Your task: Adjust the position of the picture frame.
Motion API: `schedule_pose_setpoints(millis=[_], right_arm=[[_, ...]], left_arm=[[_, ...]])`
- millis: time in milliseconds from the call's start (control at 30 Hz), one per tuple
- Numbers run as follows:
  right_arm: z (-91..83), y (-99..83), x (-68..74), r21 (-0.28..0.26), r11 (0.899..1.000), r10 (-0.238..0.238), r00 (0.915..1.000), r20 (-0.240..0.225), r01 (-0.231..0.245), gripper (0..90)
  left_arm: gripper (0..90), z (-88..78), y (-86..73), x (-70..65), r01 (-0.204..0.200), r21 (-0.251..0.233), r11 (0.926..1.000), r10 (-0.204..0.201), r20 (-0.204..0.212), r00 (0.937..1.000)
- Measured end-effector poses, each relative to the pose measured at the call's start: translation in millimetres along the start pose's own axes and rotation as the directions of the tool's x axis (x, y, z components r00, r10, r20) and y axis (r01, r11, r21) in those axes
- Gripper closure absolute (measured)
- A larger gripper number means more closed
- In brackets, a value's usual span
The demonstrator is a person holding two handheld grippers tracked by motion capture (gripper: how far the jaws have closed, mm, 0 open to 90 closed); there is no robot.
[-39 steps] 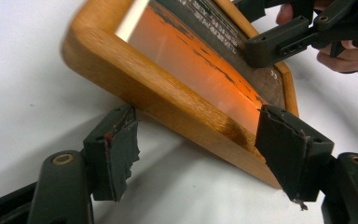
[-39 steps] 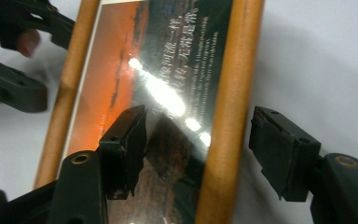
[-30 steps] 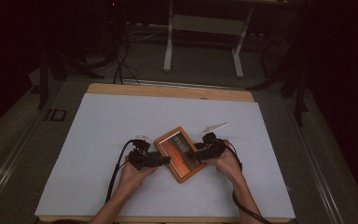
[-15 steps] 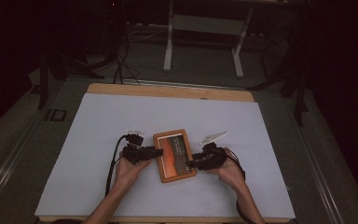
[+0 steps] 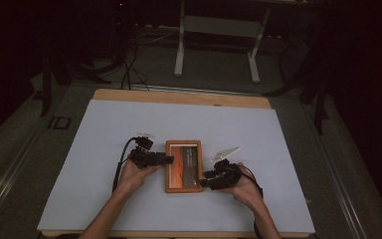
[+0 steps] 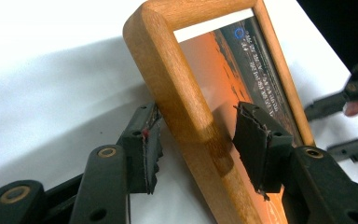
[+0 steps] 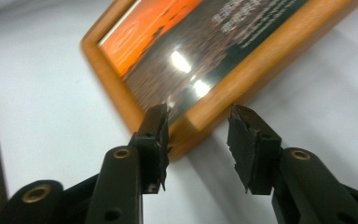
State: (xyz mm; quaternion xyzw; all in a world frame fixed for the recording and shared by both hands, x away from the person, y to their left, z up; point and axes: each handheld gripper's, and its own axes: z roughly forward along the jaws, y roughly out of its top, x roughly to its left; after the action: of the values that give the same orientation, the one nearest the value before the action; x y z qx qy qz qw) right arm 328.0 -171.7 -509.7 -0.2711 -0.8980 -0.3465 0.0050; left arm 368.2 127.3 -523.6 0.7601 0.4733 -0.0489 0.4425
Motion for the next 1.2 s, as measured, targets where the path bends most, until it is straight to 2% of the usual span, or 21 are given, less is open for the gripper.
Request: schedule_pose_setpoints(millis=[67, 100, 133, 200, 333, 600, 767, 867, 900, 1033, 1200], right_arm=[[-0.4, -0.9, 1.8, -0.001, 1.000, -0.005, 1.0000, -0.003, 0.005, 59.5], [-2.5, -0.5, 3.6, -0.057, 0.998, 0.004, 0.9937, -0.112, -0.010, 66.1], [-1.6, 2.1, 6.5, -0.064, 0.998, -0.004, 0.9918, -0.128, -0.004, 66.1], [4.9, 9.5, 14.3, -0.024, 0.999, -0.045, 0.9963, -0.074, 0.043, 63.6], [10.1, 17.0, 19.4, -0.037, 0.997, -0.065, 0.9948, -0.078, 0.062, 62.2], [-8.6, 12.8, 11.9, -0.104, 0.994, -0.031, 0.9978, -0.058, 0.025, 60.9], [-12.3, 9.8, 5.4, -0.121, 0.993, -0.003, 0.9996, -0.027, -0.001, 59.4], [-13.8, 9.4, 4.1, -0.128, 0.992, 0.000, 0.9998, -0.019, -0.002, 58.7], [-15.6, 9.0, 2.9, -0.136, 0.991, 0.006, 0.9999, -0.012, -0.007, 58.3], [-17.7, 7.8, 1.4, -0.139, 0.990, 0.009, 1.0000, 0.001, -0.009, 57.6], [-20.3, 6.0, -0.7, -0.152, 0.988, 0.017, 0.9997, 0.015, -0.015, 56.6]], left_arm=[[51.2, 0.8, 1.6, 0.2, -0.009, 0.001, 1.0000, 0.009, 0.007, 0.9999], [51.2, 1.5, 2.4, -0.1, -0.011, 0.001, 0.9999, 0.011, 0.007, 0.9999], [51.2, 2.4, 3.0, -0.3, -0.013, 0.001, 0.9999, 0.013, 0.009, 0.9999], [51.1, 3.2, 3.8, 0.3, -0.014, 0.006, 0.9999, 0.013, 0.011, 0.9998], [51.2, 3.8, 3.7, 2.9, -0.019, 0.004, 0.9998, 0.019, 0.026, 0.9995], [51.4, 7.1, 6.7, 6.5, -0.037, 0.005, 0.9993, 0.036, 0.057, 0.9977], [51.3, 9.3, 7.7, 8.7, -0.048, 0.000, 0.9989, 0.047, 0.076, 0.9960], [50.9, 9.3, 7.4, 8.9, -0.051, -0.002, 0.9987, 0.051, 0.077, 0.9957], [49.6, 9.5, 7.0, 7.3, -0.074, -0.006, 0.9973, 0.074, 0.063, 0.9953], [45.7, 10.1, 6.5, 3.8, -0.095, -0.003, 0.9955, 0.095, 0.051, 0.9942], [41.4, 8.3, 5.9, 4.2, -0.086, -0.018, 0.9962, 0.087, 0.056, 0.9947]])
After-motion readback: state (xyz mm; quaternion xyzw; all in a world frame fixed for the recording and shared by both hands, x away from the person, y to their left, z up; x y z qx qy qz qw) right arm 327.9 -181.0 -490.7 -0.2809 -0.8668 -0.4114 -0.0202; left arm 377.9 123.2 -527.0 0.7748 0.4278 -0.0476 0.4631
